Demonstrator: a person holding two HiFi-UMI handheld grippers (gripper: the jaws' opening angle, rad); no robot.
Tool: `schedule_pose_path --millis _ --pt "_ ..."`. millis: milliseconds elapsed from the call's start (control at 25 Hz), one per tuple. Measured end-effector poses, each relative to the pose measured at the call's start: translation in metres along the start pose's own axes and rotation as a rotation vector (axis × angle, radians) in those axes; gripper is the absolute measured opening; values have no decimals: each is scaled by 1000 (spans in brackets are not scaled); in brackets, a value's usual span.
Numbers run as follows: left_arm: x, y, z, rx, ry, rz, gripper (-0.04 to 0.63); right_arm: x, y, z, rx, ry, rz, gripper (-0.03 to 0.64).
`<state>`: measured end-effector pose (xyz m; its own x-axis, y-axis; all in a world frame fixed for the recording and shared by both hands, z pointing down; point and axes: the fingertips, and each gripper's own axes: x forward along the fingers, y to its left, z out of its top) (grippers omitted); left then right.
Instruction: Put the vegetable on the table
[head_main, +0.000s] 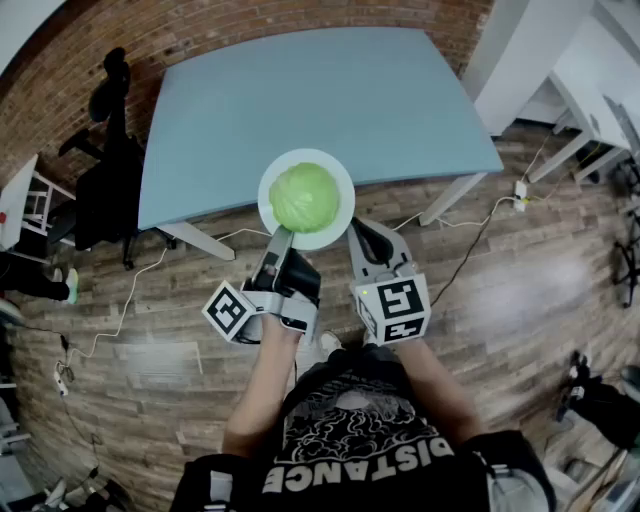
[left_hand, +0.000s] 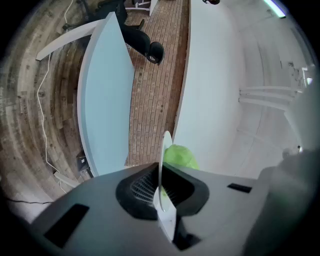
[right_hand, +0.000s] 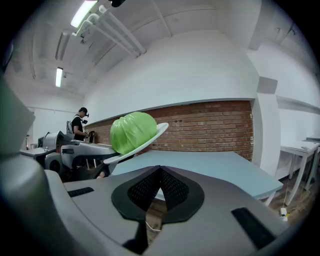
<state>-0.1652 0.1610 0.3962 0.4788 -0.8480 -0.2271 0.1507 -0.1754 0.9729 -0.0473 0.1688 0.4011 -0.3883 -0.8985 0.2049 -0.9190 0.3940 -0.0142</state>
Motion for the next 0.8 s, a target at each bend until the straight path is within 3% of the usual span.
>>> schedule_pose_path --millis 800 --pt "14 7 -8 -10 16 12 9 0 -13 2 11 -31 -29 9"
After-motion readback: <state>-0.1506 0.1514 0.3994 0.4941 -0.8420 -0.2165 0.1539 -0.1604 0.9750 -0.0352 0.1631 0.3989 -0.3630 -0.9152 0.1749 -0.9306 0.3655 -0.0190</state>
